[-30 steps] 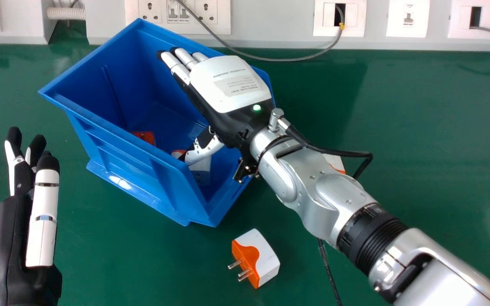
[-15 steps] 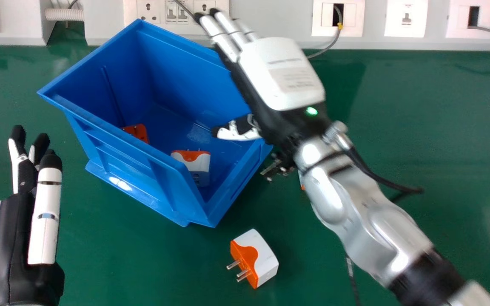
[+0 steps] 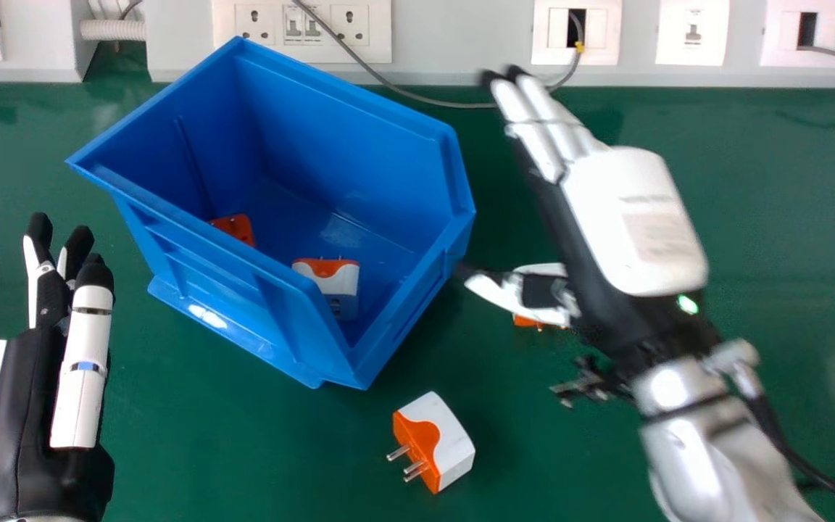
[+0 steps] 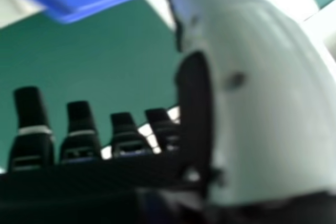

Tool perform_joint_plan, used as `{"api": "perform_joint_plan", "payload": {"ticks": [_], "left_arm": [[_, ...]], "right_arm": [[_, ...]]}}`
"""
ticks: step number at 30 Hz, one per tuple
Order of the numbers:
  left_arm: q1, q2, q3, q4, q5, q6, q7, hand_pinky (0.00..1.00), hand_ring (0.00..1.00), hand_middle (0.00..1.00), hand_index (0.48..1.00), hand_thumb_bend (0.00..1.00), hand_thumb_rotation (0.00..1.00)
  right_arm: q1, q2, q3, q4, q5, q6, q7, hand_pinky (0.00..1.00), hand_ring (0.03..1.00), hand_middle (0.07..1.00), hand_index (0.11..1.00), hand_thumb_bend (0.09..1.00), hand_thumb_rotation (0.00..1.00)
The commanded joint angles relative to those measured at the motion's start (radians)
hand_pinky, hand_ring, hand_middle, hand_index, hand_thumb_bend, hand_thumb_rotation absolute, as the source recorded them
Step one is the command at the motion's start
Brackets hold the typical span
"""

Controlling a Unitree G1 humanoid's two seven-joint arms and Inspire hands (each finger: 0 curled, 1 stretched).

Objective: Pick all objects and put in blue box

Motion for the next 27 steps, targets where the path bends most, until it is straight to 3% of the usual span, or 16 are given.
{"api": "perform_joint_plan", "payload": {"ticks": [1, 3, 7, 11, 15, 19, 21, 27], "left_arm": [[-0.002, 0.008, 0.009, -0.013, 0.001, -0.014, 0.006, 1.0, 1.0, 1.0, 1.0, 0.24, 0.87], [-0.001, 0.008, 0.01, -0.012, -0.001, -0.012, 0.006, 1.0, 1.0, 1.0, 1.0, 0.24, 0.87], [-0.002, 0.007, 0.012, 0.0, -0.024, -0.025, -0.008, 1.0, 1.0, 1.0, 1.0, 0.23, 0.87], [-0.004, 0.01, 0.014, 0.006, -0.03, -0.025, -0.013, 1.0, 1.0, 1.0, 1.0, 0.23, 0.87], [-0.005, 0.016, 0.016, 0.011, -0.026, -0.03, -0.016, 1.0, 1.0, 1.0, 1.0, 0.23, 0.87], [-0.005, 0.018, 0.015, 0.01, -0.018, -0.033, -0.012, 1.0, 1.0, 1.0, 1.0, 0.24, 0.88], [-0.008, 0.017, 0.013, 0.008, -0.02, -0.035, -0.01, 1.0, 1.0, 1.0, 1.0, 0.23, 0.88], [-0.005, 0.018, 0.006, -0.01, -0.012, -0.014, 0.002, 1.0, 1.0, 1.0, 1.0, 0.22, 0.87]], "right_arm": [[0.049, -0.022, -0.053, -0.045, 0.029, -0.025, 0.003, 0.77, 0.925, 0.975, 0.973, 0.395, 0.25], [0.086, -0.044, -0.09, -0.038, 0.043, -0.041, 0.003, 0.78, 0.921, 0.97, 0.974, 0.427, 0.25], [0.13, -0.086, -0.148, -0.001, 0.057, -0.064, 0.006, 0.76, 0.906, 0.955, 0.955, 0.475, 0.3], [0.128, -0.108, -0.176, 0.064, 0.069, -0.089, 0.008, 0.76, 0.893, 0.937, 0.921, 0.499, 0.3], [0.092, -0.127, -0.172, 0.128, 0.053, -0.075, 0.033, 0.76, 0.9, 0.94, 0.925, 0.495, 0.34], [0.038, -0.149, -0.157, 0.205, 0.036, -0.075, 0.063, 0.78, 0.906, 0.948, 0.938, 0.495, 0.35], [0.005, -0.161, -0.145, 0.25, 0.029, -0.086, 0.073, 0.78, 0.906, 0.951, 0.943, 0.497, 0.33], [-0.12, -0.176, -0.08, 0.398, -0.008, -0.096, 0.104, 0.77, 0.896, 0.945, 0.931, 0.512, 0.3]]}}
